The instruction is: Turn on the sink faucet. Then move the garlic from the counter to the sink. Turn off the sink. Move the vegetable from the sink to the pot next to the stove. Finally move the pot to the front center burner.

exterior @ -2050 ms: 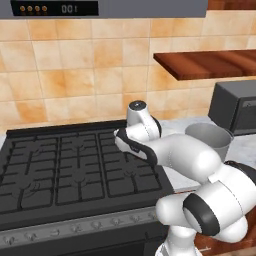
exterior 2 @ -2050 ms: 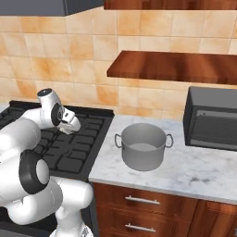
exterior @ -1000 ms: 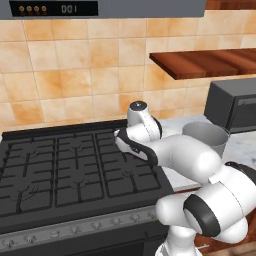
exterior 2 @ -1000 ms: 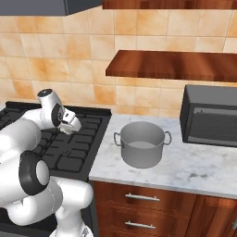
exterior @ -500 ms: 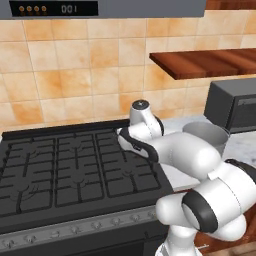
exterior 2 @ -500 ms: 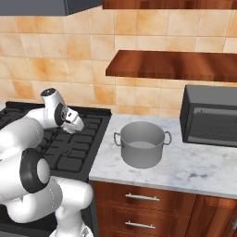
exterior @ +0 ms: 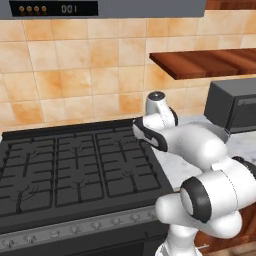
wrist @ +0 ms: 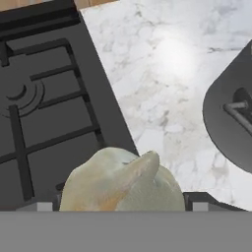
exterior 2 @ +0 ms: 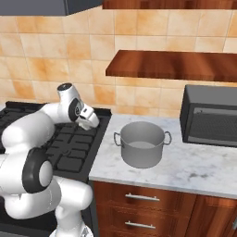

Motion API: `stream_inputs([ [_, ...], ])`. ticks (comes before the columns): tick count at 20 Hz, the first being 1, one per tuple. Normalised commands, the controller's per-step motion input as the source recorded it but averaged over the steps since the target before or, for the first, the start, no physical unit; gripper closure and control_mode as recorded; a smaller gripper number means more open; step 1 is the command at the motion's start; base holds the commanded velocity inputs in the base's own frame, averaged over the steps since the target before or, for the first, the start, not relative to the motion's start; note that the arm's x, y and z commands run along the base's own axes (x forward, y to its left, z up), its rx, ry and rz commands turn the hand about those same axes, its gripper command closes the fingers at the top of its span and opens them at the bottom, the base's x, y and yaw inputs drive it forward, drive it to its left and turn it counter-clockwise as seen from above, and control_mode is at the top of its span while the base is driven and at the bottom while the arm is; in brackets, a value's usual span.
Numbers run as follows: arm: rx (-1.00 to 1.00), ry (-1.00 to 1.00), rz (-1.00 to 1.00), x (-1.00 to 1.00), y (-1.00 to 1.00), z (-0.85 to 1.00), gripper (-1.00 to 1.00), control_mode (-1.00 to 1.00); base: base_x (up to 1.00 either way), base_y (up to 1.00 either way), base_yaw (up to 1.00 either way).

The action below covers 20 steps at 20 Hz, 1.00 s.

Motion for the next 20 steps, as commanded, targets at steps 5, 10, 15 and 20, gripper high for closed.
stream_inputs([
  [5, 0.00, -0.02, -0.10, -0.08, -0.81, 0.13, 1.00, -1.00, 0.00, 0.00, 0.00],
  [10, 0.00, -0.03, -0.10, -0.22, -0.63, 0.15, 1.00, -1.00, 0.00, 0.00, 0.00],
  [15, 0.00, -0.01, -0.08, -0.08, -0.83, 0.08, 1.00, -1.00, 0.00, 0.00, 0.00],
  [20, 0.00, 0.00, -0.05, -0.01, -1.00, 0.00, 1.00, -1.00, 0.00, 0.00, 0.00],
])
